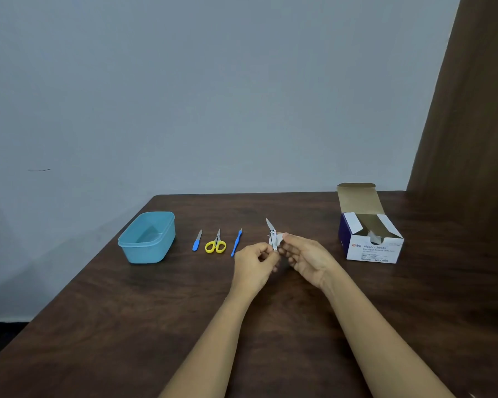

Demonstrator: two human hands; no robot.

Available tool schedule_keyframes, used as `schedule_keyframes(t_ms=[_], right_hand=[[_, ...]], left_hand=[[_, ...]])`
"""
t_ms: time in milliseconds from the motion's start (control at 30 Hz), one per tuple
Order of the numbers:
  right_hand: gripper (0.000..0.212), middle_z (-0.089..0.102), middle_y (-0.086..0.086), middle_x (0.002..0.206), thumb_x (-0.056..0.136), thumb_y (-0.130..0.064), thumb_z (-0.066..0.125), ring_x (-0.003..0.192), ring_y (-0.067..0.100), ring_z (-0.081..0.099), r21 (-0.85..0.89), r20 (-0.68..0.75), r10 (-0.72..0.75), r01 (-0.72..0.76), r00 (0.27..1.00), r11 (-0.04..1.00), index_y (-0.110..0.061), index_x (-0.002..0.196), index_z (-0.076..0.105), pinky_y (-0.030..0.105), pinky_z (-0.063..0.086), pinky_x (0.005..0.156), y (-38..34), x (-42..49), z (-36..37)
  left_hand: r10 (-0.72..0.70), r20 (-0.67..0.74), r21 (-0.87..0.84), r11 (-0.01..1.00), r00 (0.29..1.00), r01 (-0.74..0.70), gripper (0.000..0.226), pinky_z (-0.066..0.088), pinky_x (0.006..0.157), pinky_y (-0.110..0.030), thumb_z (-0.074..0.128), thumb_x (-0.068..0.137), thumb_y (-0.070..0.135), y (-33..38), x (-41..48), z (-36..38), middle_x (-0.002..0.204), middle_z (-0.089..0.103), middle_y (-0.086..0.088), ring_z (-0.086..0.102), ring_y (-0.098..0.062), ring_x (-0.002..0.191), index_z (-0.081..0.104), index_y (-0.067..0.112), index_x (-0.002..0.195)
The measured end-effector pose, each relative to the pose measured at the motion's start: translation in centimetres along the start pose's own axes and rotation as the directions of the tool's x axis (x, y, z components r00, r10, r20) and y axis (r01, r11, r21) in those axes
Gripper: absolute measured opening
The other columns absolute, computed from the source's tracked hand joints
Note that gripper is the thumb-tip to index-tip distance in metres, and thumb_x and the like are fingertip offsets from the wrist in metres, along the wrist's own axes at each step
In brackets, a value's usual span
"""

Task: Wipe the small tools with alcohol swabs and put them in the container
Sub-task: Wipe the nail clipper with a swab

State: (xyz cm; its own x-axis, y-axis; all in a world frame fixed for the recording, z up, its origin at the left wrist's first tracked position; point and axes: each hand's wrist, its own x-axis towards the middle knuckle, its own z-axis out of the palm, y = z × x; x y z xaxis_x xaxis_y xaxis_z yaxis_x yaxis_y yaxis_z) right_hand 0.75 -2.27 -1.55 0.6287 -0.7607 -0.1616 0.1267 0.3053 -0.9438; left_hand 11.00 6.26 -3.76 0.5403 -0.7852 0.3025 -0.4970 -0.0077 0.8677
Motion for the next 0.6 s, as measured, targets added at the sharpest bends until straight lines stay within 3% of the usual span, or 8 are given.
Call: schedule_keyframes(t_ms=[167, 267, 400, 600], right_hand=[[0.016, 0.071, 0.003, 0.084, 0.095, -0.022, 0.058, 0.077, 0.01, 0.059, 0.067, 0.025, 0.074, -0.076, 0.997, 0.995, -0.011, 0.092, 0.07, 0.023, 0.04, 0.069, -0.33, 0.01, -0.33], [0.013, 0.067, 0.002, 0.081, 0.095, -0.012, 0.056, 0.075, 0.009, 0.057, 0.085, 0.041, 0.073, -0.076, 0.996, 0.993, -0.012, 0.095, 0.069, 0.021, 0.039, 0.067, -0.22, 0.06, -0.69], [0.015, 0.068, -0.002, 0.076, 0.087, -0.005, 0.065, 0.065, 0.004, 0.054, 0.013, 0.05, 0.038, -0.038, 0.998, 0.999, -0.01, 0.1, 0.071, 0.018, 0.036, 0.061, 0.17, 0.15, -0.65], [0.007, 0.063, 0.002, 0.071, 0.082, -0.01, 0.072, 0.061, 0.007, 0.048, -0.103, -0.051, -0.026, 0.021, 0.998, 0.995, -0.009, 0.089, 0.074, 0.019, 0.039, 0.057, 0.62, 0.36, -0.13]], left_hand=[[-0.003, -0.001, -0.008, 1.0, 1.0, 0.003, 0.02, 0.052, 0.061, -0.02, 0.062, 0.086, 0.012, 0.16, -0.1, -0.07, 0.061, 0.065, 0.004, 0.061, -0.003, 0.055, 0.066, 0.018, 0.067], [-0.007, 0.024, -0.005, 1.0, 1.0, 0.007, 0.018, 0.05, 0.059, -0.017, 0.061, 0.086, 0.011, 0.2, -0.11, -0.04, 0.062, 0.065, 0.004, 0.06, -0.002, 0.055, 0.067, 0.015, 0.07], [0.008, 0.061, -0.003, 1.0, 0.998, -0.008, 0.018, 0.051, 0.059, -0.017, 0.061, 0.086, 0.01, 0.13, -0.26, 0.07, 0.063, 0.065, 0.002, 0.061, -0.003, 0.055, 0.066, 0.016, 0.07], [0.035, 0.06, 0.025, 0.999, 0.998, -0.037, 0.025, 0.044, 0.054, -0.013, 0.061, 0.084, 0.007, 0.1, -0.56, 0.49, 0.055, 0.061, 0.006, 0.058, -0.002, 0.05, 0.06, 0.018, 0.061]])
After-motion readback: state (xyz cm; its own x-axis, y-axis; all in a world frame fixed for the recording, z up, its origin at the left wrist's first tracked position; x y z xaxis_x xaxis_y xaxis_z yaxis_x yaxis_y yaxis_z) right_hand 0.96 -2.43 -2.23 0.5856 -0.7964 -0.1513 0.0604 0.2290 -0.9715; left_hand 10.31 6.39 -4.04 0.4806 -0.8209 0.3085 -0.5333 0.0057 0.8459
